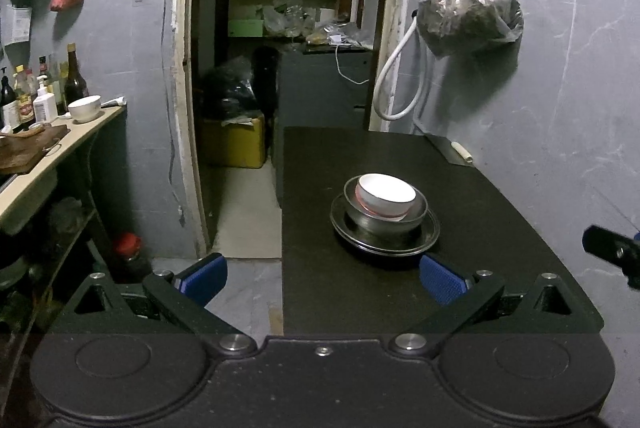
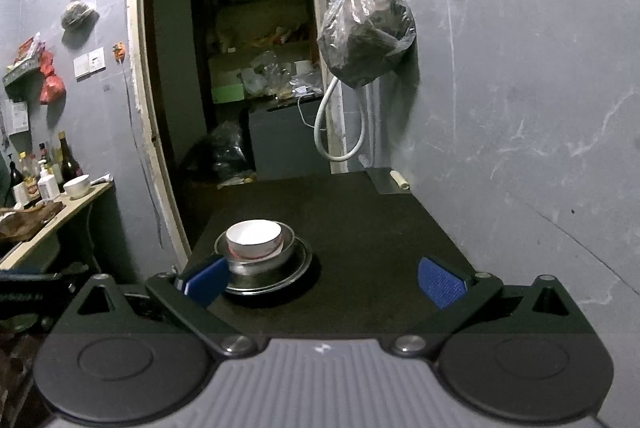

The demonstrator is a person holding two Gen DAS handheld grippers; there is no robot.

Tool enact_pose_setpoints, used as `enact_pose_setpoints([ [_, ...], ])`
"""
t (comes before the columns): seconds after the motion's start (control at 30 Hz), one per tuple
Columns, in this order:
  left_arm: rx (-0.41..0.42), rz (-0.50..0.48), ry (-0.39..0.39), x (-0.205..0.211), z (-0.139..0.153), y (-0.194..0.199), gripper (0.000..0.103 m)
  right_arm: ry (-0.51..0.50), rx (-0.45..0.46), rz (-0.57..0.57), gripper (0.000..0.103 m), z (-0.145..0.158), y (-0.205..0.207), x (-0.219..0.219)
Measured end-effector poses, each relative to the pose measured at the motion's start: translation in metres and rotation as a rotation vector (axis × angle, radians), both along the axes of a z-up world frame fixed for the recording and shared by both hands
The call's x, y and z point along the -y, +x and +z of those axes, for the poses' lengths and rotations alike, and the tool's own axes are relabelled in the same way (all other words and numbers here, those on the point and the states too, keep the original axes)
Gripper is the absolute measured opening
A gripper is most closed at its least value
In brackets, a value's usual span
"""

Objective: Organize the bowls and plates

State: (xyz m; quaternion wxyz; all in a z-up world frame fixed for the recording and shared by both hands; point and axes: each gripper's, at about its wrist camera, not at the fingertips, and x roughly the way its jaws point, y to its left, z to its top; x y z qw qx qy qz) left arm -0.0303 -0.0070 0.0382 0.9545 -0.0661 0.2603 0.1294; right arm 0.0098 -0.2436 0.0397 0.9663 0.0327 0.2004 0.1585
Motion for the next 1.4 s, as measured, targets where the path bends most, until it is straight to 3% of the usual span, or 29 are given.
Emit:
enact_pose_setpoints([
  [1.03,-0.033,-0.001,0.023,-0.014,-0.006,0.015,0.102,-0.031,-0.080,0.068,0.103,-0.008,0.018,-0.027],
  [1.4,-0.051,-0.007,0.039,-0.010,-0.022,0.022,0.102,-0.072,-0.097,0.131,0.103,-0.023,0.018,-0.036],
])
